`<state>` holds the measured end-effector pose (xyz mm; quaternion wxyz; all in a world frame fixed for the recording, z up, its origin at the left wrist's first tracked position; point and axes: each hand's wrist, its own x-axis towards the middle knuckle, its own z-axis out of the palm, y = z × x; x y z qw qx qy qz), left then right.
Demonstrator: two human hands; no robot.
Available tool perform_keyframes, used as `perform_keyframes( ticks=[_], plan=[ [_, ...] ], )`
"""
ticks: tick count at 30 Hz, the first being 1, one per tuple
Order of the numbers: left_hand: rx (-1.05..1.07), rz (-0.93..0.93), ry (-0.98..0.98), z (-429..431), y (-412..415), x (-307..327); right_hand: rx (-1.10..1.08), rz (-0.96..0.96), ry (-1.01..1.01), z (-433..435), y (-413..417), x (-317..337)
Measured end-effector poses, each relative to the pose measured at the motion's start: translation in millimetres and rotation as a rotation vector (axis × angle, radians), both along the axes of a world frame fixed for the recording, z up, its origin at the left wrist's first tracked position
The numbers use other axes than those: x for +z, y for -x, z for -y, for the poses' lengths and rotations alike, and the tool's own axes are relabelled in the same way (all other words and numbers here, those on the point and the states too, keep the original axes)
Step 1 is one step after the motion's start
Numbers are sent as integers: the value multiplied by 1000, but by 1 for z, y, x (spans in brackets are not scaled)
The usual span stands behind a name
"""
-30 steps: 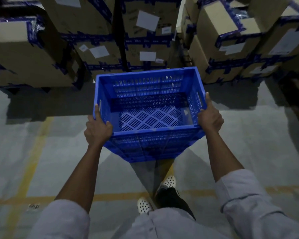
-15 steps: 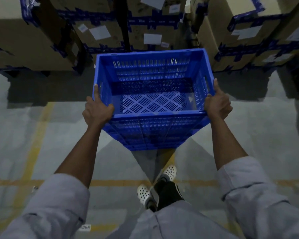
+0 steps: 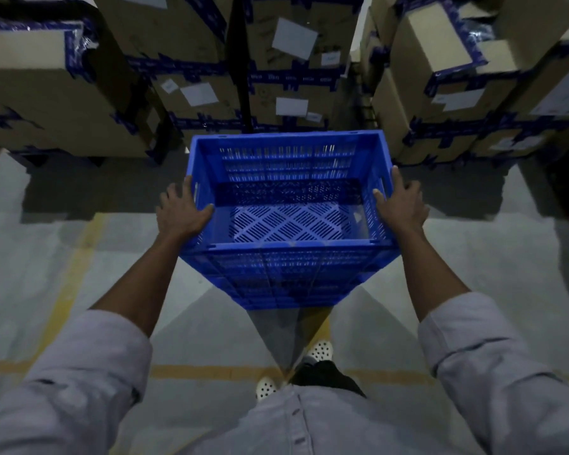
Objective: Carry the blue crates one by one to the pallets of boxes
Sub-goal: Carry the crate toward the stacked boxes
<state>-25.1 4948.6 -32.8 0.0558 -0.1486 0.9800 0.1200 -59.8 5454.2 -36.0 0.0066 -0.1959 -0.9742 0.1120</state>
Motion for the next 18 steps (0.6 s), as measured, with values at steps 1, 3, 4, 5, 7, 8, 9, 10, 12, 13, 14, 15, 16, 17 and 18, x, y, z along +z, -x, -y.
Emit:
perform_keyframes(
  ticks=[1, 3, 4, 5, 7, 8, 9, 10, 12, 13, 14, 15, 16, 17, 18],
  plan=[
    [-38, -2, -18, 1, 10, 2, 54, 27, 11, -2, 13, 4],
    [-146, 1, -39, 1, 22, 1, 156, 99, 19, -6, 30, 7],
    [-204, -5, -26, 0, 27, -1, 201, 127, 23, -7, 34, 8],
    [-249, -12, 2, 0, 29, -4, 242, 147, 28, -7, 35, 8],
    [-259, -28, 11, 1, 28, -7, 282, 148, 28, -7, 33, 6],
    [-253, -54, 0, 2, 24, -8, 285, 121, 27, -5, 28, 7],
    [-244, -77, -19, 3, 23, -9, 281, 92, 30, -4, 27, 8],
    [-234, -101, -26, 2, 21, -7, 268, 66, 35, -3, 26, 8],
    [-205, -121, -33, -3, 15, -10, 256, 22, 56, 1, 21, 12],
    [-195, -133, -45, -4, 10, -11, 252, 0, 65, 4, 15, 13],
    [-180, -157, -65, -5, 9, -14, 252, -26, 63, 5, 13, 13],
    [-165, -185, -74, -5, 11, -15, 242, -41, 50, 4, 14, 12],
    [-164, -194, -70, -5, 13, -15, 222, -47, 33, 2, 15, 11],
    [-166, -195, -64, -5, 13, -16, 213, -53, 20, 1, 14, 10],
    [-164, -203, -60, -3, 11, -16, 214, -64, 8, 1, 14, 7]
  ],
)
